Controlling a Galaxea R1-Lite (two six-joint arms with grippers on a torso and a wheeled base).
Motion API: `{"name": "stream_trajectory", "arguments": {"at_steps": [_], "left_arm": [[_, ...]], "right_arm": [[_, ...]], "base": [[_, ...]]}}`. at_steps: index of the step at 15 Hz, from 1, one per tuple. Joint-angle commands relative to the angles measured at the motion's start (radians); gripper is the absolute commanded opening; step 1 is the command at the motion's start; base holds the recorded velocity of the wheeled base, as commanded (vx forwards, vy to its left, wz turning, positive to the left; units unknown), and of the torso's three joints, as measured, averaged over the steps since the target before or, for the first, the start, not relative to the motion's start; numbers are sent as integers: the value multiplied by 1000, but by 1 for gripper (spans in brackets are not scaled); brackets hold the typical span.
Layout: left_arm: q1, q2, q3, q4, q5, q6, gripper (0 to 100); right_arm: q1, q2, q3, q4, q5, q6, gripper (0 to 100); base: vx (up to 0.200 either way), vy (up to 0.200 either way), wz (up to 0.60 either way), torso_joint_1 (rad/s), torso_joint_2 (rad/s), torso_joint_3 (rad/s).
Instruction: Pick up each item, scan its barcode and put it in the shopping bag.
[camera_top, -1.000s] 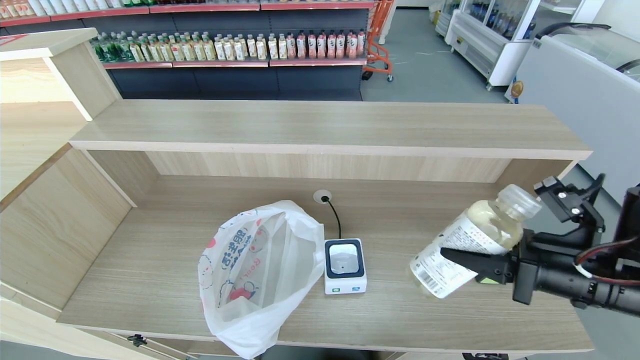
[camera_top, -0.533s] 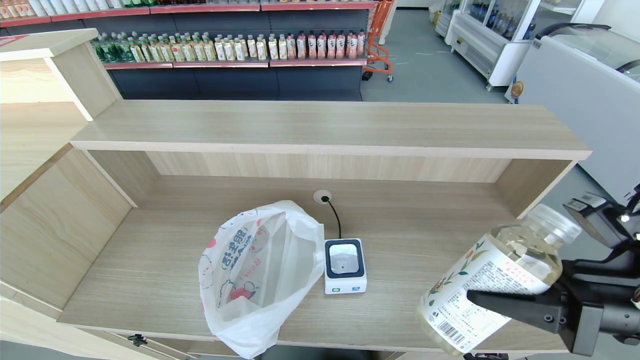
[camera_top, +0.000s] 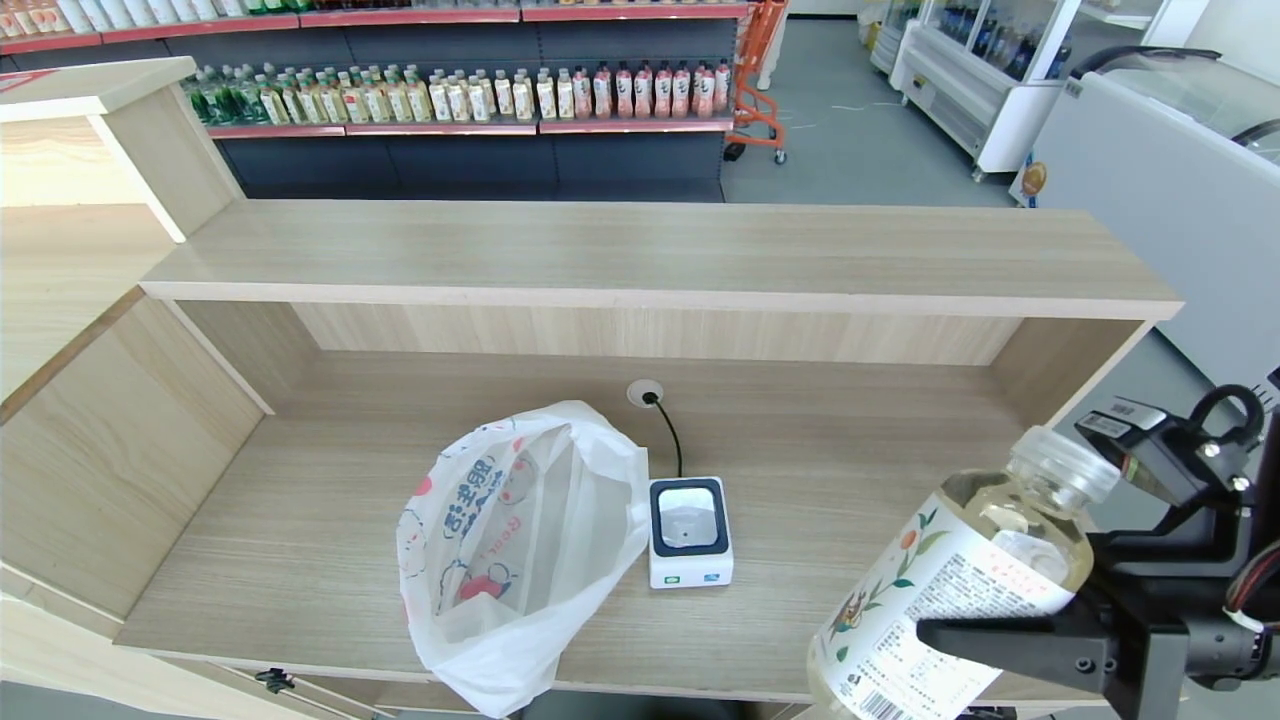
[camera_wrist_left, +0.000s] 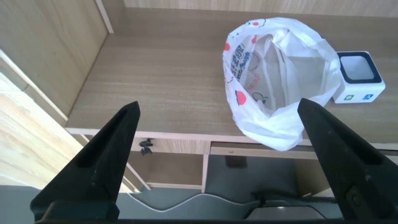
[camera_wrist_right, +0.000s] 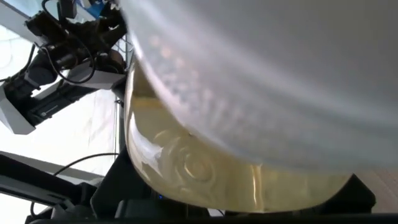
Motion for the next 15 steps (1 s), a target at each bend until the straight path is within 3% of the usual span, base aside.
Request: {"name": "stream_trajectory", "arguments": {"at_steps": [1, 5, 11, 15], "left_arm": [[-1, 0, 0, 0, 0, 0, 100], [-1, 0, 0, 0, 0, 0, 100], [-1, 0, 0, 0, 0, 0, 100], [-1, 0, 0, 0, 0, 0, 100]], "right_arm": [[10, 64, 1, -19, 11, -6, 0], [25, 75, 1, -23, 77, -6, 0], [120, 108, -17, -25, 80, -8, 0], [139, 131, -22, -25, 80, -20, 0]], "base": [[0, 0, 0, 0, 0, 0], [0, 0, 0, 0, 0, 0], [0, 0, 0, 0, 0, 0], [0, 0, 0, 0, 0, 0]]}}
